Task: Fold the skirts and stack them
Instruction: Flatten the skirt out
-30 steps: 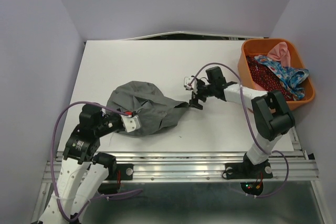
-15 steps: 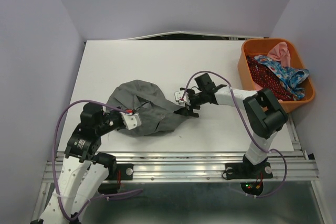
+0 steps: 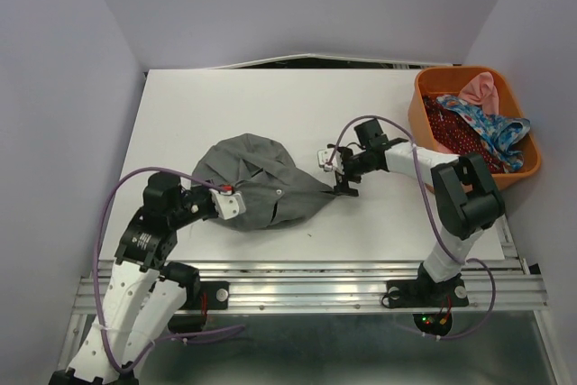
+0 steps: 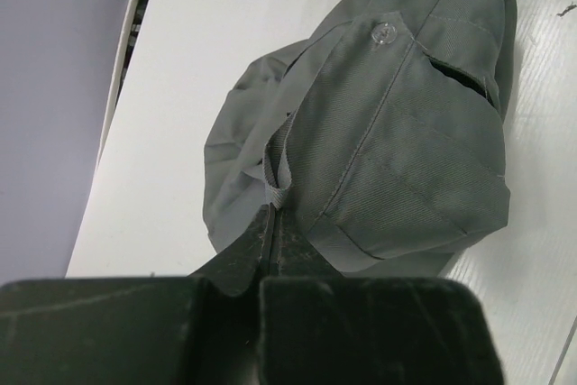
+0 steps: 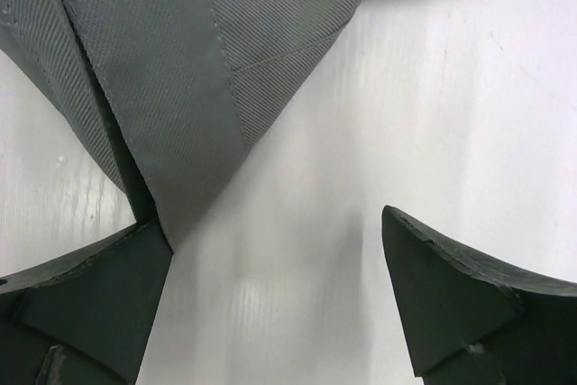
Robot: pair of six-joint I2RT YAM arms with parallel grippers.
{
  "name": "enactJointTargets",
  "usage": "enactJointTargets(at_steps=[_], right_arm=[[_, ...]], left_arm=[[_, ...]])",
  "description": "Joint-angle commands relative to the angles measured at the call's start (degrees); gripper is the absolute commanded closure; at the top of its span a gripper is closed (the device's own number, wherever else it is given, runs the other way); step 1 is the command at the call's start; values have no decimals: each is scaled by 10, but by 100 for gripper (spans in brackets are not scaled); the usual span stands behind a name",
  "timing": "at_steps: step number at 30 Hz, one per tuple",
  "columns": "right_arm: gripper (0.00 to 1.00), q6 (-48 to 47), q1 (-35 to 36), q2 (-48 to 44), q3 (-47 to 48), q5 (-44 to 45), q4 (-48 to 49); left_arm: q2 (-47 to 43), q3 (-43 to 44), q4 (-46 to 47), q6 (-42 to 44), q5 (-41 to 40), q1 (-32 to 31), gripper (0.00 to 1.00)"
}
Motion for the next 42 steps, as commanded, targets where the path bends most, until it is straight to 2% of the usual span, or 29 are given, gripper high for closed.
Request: enactJointTargets(at_steps=[1,6,13,15,19,21,26,30,33,35,37,38,39,40,41,42], right_arm=[[0,-22,-22,-38,41,-4,-93],[0,66,-22,-53,64,-49,-102],[0,146,-22,-52,95,-56,-83],[0,142,-22,-54,101,-68,-90],[0,98,-22,-58,109,-104,-179],[0,87,3,-66,88,-94,-184],[0,94,42,-98,-14,-65,-119],[0,159,54,-75,-24,-50,-67],[0,232,54,-49,-26,-22,38],[0,263,54,-29,-11,1,62],[9,280,54,-4,7,9,72],[18,282,54,1,10,14,72],[38,285,54,5,11,17,79],[45,285,54,5,9,23,80],[59,284,54,5,7,26,80],[66,283,54,4,6,29,80]], left_arm=[[6,4,42,15,-10,1,100],[11,5,49,15,-7,1,100],[13,1,55,18,2,1,100],[16,1,56,17,2,1,100],[18,-4,62,18,-1,1,100],[18,-5,65,18,-1,1,100],[25,-5,73,12,-5,1,100],[32,-3,75,11,-3,1,100],[38,0,75,10,2,1,100],[41,2,73,8,5,1,100],[43,6,65,7,8,1,100],[44,12,61,6,9,1,100],[45,14,57,3,10,1,100],[46,18,41,2,14,1,100],[47,24,33,3,17,1,100],[49,27,23,2,20,1,99]])
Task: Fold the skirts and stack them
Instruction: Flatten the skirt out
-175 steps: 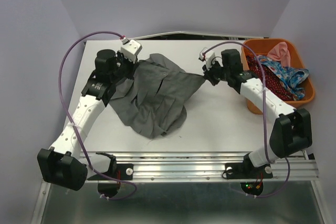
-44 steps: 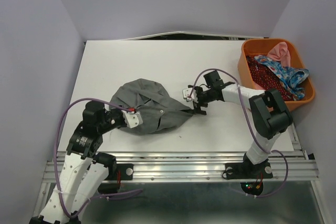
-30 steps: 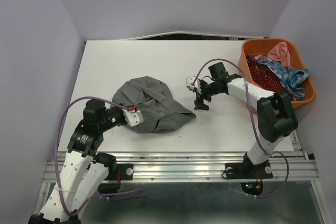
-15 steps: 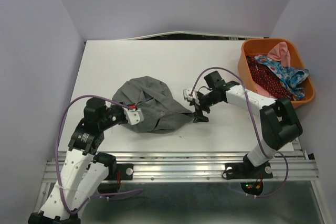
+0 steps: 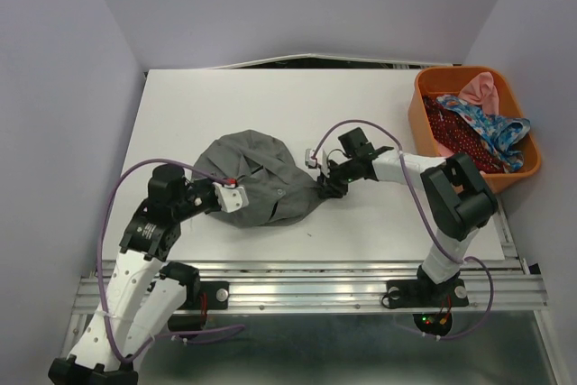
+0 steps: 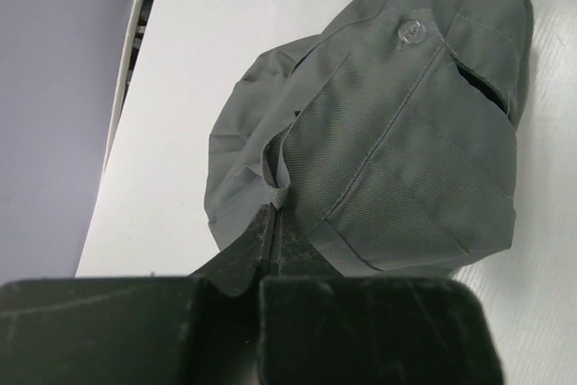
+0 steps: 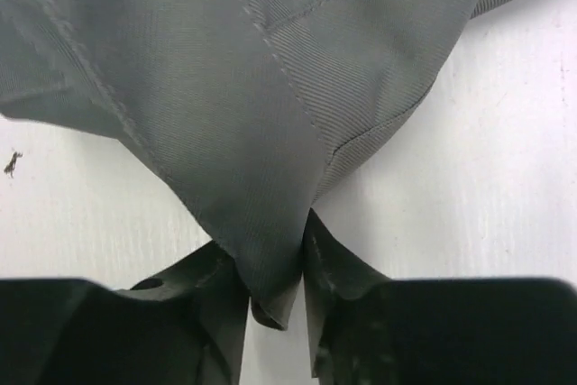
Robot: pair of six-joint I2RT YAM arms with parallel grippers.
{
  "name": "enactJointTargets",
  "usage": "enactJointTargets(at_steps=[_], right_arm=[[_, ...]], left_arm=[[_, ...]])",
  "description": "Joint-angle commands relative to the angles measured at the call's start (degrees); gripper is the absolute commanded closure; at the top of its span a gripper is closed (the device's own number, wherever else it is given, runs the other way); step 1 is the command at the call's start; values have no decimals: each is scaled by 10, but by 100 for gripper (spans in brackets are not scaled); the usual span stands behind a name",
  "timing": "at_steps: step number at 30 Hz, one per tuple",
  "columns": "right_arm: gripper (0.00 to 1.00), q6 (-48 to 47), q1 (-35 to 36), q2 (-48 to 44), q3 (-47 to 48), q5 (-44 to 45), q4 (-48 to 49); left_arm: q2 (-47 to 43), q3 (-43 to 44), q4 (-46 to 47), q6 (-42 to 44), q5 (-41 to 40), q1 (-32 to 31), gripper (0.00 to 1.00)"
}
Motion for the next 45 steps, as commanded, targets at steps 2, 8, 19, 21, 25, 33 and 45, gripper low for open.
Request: enactJointTargets(at_steps=[2,8,19,21,25,33,45], right_arm=[[85,24,-3,-8,16,43,46],[99,43,-3,-12,15,56,47],[99,53,-3,-7,25,70,36],[99,66,-3,-6,29,78,37],[99,75,-3,-6,34,97,37],[99,94,-3,-40,53,160,24],[99,10,-45,-102,254,220,-204]], left_arm=[[14,48,-66,2,32,1,90],[88,95,-138,-6,45,0,45],[239,146,-153,-92,29,-60,23],[247,139,-156,-94,18,-80,27],[277,140,-199,-77,21,-85,41],[273,120,-155,-123,-48,-85,80],[250,316,47,-181,-268,-58,100]])
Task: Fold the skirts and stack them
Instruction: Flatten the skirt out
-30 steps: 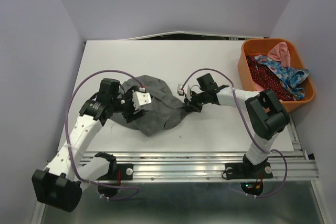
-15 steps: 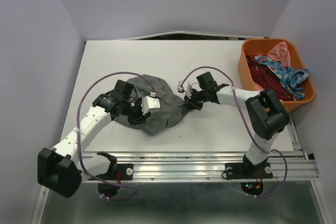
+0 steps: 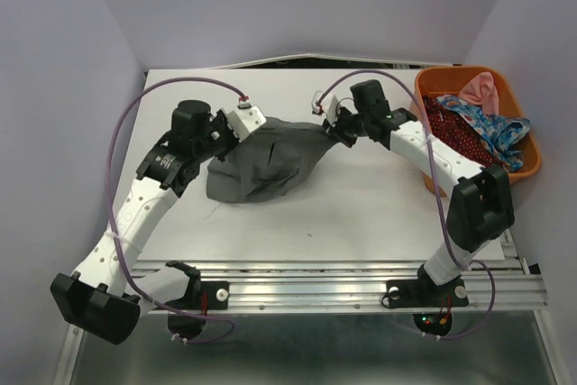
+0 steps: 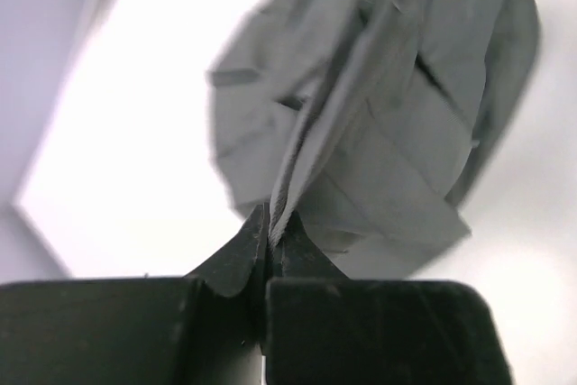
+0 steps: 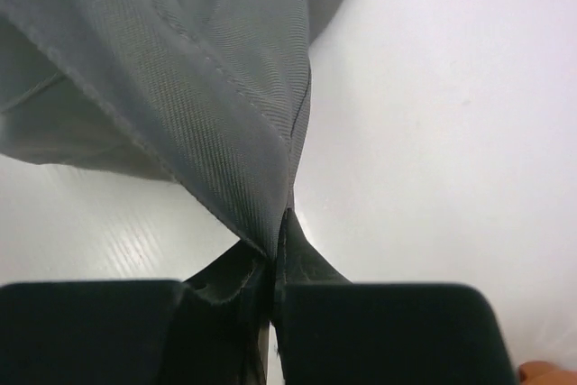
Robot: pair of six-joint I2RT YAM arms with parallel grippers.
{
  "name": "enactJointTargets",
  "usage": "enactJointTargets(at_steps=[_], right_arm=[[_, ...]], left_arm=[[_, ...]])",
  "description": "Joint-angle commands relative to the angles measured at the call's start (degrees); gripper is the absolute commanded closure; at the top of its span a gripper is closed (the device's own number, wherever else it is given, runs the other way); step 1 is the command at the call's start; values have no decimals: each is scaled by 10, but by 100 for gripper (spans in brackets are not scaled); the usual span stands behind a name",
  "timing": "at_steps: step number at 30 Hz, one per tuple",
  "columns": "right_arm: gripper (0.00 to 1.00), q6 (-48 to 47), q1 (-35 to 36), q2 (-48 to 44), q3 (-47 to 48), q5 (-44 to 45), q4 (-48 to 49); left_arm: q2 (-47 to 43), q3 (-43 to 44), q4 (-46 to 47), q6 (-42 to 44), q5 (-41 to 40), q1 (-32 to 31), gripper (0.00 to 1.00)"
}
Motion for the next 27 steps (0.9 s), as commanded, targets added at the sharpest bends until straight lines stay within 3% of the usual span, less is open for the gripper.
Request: enactJointTargets(at_steps=[1,6,8,10,11,12,15,16,18,23,27], right_arm=[[99,-75,-23,-53,75,13,-148],[99,-141,-23,-70,69,-48,-328],[97,-140,-23,-72,30,-58,-353],[88,-144,-23,-73,-6,-57,-356],[80,-144,-23,-72,-39,-57,-351],[52,-139,-23,-69,-54,-59,-333],[25,-128,-23,-68,-94,-69,-288],[11,-115,-23,-70,-100,-72,-251],[0,-103,-23,-73,-112,-83,-216],[0,-63,-23,-92,-127,-118,-142],[0,-21,-5,-168,-169,-145,-104]], left_arm=[[-27,78,68,4,-78,9,100],[-65,52,8,50,37,9,100],[-98,21,12,56,52,9,100],[-111,-22,16,55,52,9,100],[-111,-32,17,52,49,9,100],[-108,-48,17,43,42,9,100],[-81,-71,22,31,52,14,100],[-74,-73,24,26,60,14,100],[-44,-74,34,11,78,14,100],[31,-47,33,-9,103,14,100],[52,-32,35,-16,109,14,100]])
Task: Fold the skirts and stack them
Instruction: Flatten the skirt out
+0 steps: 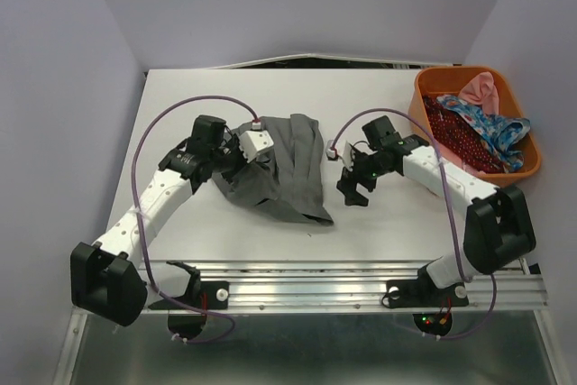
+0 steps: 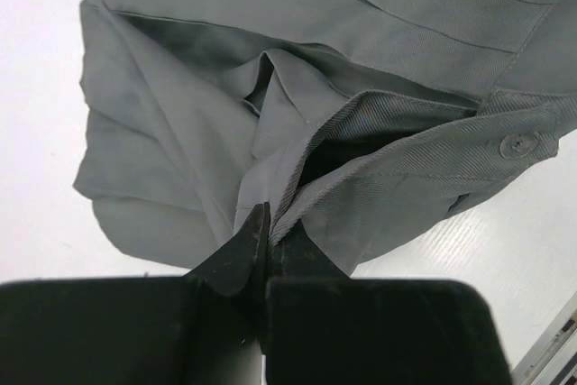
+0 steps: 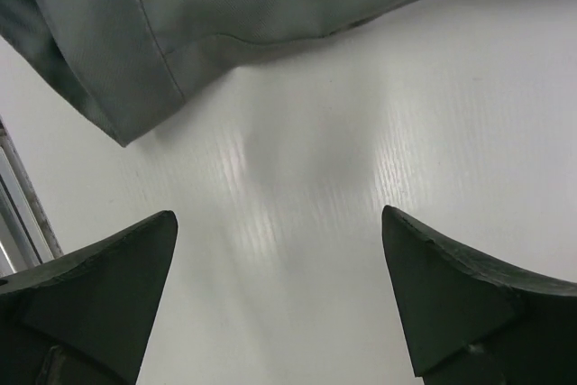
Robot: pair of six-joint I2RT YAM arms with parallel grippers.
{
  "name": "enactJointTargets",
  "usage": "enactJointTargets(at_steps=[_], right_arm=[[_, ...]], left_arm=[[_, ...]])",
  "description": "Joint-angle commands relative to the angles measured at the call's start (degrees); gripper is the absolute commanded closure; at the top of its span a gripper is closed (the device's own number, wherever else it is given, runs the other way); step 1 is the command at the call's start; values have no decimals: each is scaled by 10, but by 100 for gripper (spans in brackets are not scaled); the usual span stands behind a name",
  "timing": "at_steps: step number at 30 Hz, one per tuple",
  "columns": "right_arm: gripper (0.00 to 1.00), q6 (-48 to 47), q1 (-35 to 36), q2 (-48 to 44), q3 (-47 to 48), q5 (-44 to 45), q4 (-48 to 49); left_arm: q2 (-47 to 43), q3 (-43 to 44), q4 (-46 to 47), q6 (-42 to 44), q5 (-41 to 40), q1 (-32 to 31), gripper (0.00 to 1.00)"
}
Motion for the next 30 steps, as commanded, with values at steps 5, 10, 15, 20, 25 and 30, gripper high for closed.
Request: enactJointTargets(at_steps=[5,10,15,20,25,30], right_arm=[[0,81,74,-153,-119,-36,106],[0,109,139,-183,-191,58,220],[0,130,172,-140,-201,112,305],[0,159,199,-81,-180,151,375],[63,159,204,-24,-157,234,408],[99,138,182,-61,-119,338,395]], left_arm=[[23,53,13,-18,28,5,100],[37,72,3,-18,35,13,100],[37,78,-2,-18,41,18,100],[34,78,1,-22,43,28,100],[26,79,3,-28,46,42,100],[23,117,22,-56,0,76,100]])
